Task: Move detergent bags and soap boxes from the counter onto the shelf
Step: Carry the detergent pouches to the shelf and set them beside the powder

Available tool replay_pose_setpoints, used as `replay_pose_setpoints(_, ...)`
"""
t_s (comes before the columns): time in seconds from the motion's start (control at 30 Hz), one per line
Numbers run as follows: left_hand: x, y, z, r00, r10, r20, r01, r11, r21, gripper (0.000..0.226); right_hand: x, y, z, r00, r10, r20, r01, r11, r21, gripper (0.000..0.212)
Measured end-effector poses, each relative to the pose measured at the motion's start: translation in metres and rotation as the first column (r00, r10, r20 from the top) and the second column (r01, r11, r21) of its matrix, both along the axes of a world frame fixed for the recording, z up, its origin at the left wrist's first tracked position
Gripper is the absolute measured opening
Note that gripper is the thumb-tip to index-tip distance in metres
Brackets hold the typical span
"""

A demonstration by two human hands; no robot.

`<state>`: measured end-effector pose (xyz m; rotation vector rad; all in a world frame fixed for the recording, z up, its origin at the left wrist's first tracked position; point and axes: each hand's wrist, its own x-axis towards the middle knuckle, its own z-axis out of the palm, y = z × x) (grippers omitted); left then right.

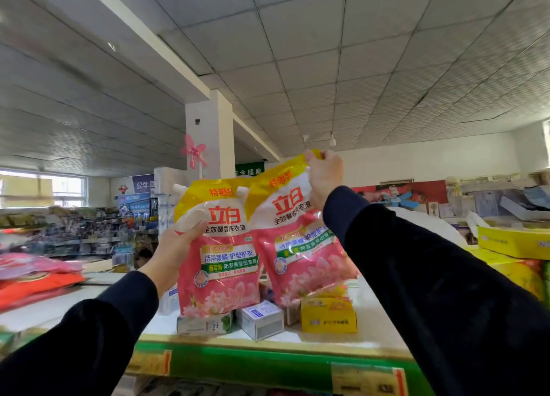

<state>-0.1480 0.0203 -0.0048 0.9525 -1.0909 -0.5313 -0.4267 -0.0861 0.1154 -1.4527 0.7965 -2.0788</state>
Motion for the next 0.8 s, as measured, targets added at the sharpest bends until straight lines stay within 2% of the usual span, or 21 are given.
replay_pose_setpoints(0.07, -0.003, -0.002, 0.001, 1.0, 0.012, -0.005, -0.012, 0.999, -0.037, 0.013, 0.01, 0.003, 0.016, 0.999, -0.039, 0.029, 0.04, 0.999, -0.035, 0.022)
replay_pose_setpoints(0.17, 0.001, -0.004, 0.005, 0.991, 0.078, -0.105, -0.087, 0.992, -0.089, 0.006, 0.026, 0.006, 0.04, 0.995, -0.058, 0.086, 0.065, 0.995, -0.073, 0.022)
replay_pose_setpoints(0.3, 0.019, -0.001, 0.014, 0.97, 0.169, -0.173, -0.188, 0.977, -0.102, 0.012, 0.04, 0.003, 0.05, 0.967, -0.024, 0.255, 0.051, 0.994, -0.099, 0.018)
replay_pose_setpoints(0.37, 0.026, -0.002, 0.01, 0.97, 0.169, -0.174, -0.191, 0.974, -0.121, 0.014, 0.045, 0.0, 0.036, 0.962, -0.019, 0.273, 0.049, 0.993, -0.106, 0.019)
replay_pose_setpoints(0.5, 0.032, -0.007, -0.007, 0.983, 0.105, -0.151, -0.124, 0.985, -0.123, 0.016, 0.055, -0.021, -0.032, 0.987, 0.077, 0.143, -0.075, 0.997, -0.017, 0.019)
replay_pose_setpoints(0.63, 0.041, -0.009, -0.008, 0.986, 0.075, -0.15, -0.093, 0.989, -0.117, 0.016, 0.044, -0.02, -0.059, 0.985, 0.171, -0.022, -0.172, 0.984, -0.051, 0.018)
replay_pose_setpoints(0.7, 0.046, -0.009, -0.009, 0.988, 0.085, -0.127, -0.098, 0.991, -0.095, 0.016, 0.033, -0.015, -0.054, 0.962, 0.262, -0.077, -0.259, 0.965, 0.044, 0.023)
replay_pose_setpoints(0.8, 0.053, -0.009, -0.012, 0.99, 0.087, -0.11, -0.094, 0.994, -0.057, 0.014, 0.021, -0.011, -0.062, 0.855, 0.508, -0.107, -0.473, 0.847, 0.242, 0.04)
